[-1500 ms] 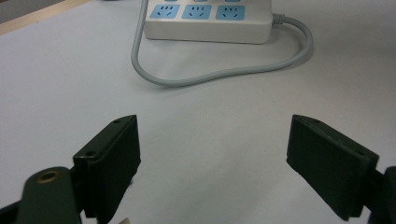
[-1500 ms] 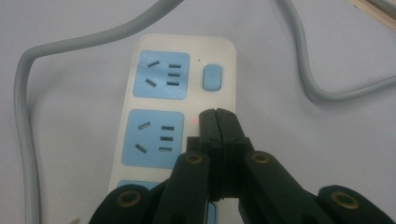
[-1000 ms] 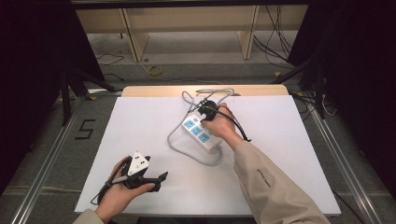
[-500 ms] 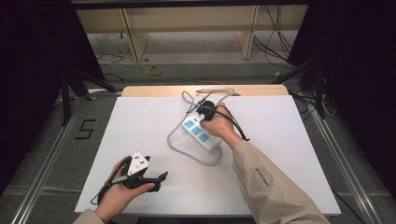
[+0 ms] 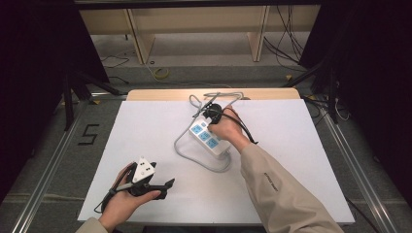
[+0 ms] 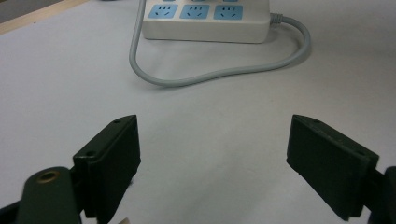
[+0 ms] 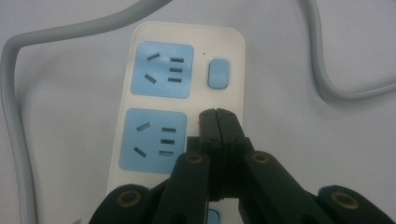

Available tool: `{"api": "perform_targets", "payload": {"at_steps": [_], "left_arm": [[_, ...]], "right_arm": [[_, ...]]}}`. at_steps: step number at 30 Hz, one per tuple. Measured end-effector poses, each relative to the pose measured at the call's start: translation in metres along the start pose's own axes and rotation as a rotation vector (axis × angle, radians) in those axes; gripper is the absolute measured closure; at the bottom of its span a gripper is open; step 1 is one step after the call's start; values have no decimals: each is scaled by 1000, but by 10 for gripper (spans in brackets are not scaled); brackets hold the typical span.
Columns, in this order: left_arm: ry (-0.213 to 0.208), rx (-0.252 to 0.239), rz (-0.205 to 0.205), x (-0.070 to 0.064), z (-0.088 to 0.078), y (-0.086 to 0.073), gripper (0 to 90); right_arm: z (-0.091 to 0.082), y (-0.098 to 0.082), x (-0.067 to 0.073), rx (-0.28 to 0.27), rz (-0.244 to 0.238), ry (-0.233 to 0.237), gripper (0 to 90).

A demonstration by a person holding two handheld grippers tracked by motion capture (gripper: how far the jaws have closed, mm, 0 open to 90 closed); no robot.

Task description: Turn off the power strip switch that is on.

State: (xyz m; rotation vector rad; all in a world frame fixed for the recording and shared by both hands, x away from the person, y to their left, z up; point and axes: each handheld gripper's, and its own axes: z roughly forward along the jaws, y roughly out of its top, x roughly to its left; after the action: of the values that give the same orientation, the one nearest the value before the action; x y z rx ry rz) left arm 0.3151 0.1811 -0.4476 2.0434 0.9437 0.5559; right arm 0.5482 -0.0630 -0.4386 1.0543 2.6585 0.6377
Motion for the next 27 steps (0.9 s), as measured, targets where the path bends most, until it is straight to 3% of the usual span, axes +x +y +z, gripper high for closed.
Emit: {"api": "perform_targets", "payload": {"at_steps": [5, 27], "left_arm": [[-1, 0, -1, 0, 0, 0, 170], [1, 0, 0, 0, 0, 0, 171]], "right_arm": [[-1, 3, 0, 31, -1, 1, 900], [0, 8, 2, 74, 8, -6, 900]]}}
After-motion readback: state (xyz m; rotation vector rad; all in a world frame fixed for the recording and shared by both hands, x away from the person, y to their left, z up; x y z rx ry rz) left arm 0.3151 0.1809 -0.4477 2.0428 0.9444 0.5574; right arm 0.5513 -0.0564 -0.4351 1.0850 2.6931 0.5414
